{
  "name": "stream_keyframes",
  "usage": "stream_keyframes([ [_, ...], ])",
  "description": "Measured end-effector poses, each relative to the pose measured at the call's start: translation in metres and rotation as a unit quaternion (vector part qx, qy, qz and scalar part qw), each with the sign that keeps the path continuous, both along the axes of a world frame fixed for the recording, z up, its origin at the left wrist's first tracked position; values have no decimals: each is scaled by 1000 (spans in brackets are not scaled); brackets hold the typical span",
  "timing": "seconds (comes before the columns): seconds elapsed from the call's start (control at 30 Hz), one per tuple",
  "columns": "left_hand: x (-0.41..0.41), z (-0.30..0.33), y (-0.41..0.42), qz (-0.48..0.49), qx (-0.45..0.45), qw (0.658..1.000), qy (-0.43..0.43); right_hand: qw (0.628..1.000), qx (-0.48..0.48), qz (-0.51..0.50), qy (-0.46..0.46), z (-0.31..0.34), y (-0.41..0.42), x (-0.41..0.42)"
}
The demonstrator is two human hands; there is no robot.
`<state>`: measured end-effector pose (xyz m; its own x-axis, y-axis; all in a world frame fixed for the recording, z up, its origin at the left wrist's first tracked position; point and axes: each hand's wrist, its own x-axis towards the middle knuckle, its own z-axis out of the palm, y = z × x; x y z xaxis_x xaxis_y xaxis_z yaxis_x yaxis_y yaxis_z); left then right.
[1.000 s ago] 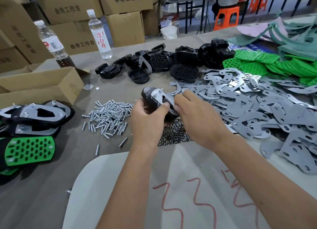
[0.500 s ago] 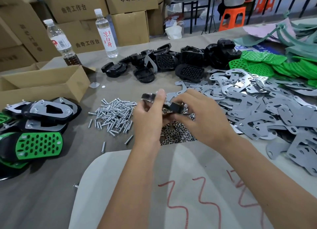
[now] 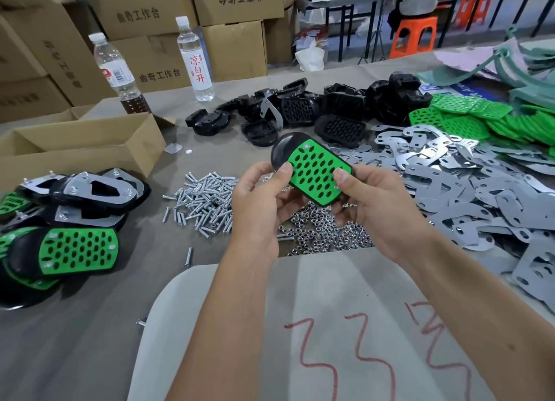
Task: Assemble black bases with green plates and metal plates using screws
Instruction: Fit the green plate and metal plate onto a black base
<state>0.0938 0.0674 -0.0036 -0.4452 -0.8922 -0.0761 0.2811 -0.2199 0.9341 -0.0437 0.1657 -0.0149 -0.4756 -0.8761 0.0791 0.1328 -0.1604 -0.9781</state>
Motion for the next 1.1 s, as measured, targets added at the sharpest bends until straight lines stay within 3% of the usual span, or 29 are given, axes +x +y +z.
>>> stream_keyframes([
  [0.17,2,-1,-4,11,19,1000,-4,998,8,54,-30,3,1,-1],
  [0.4,4,-2,-8,21,63,996,-66,998,53,25,-15,-1,-4,7],
  [0.57,5,-1,-9,56,121,989,-62,998,64,27,-8,-1,-5,12],
  [0.67,5,1,-11,130,123,981,-72,996,80,10,28,-2,-14,21],
  [0.8,16,2,-21,240,81,964,-78,997,73,17,-21,5,-46,45],
  [0.9,41,8,-36,363,67,924,-96,992,92,64,61,18,-84,75],
  [0.97,61,15,-45,453,66,888,-49,987,76,95,104,29,-112,101],
  [1.0,72,19,-50,490,55,870,20,986,59,110,109,37,-126,117],
  [1.1,97,33,-57,551,-6,811,197,983,-5,178,34,61,-163,161],
])
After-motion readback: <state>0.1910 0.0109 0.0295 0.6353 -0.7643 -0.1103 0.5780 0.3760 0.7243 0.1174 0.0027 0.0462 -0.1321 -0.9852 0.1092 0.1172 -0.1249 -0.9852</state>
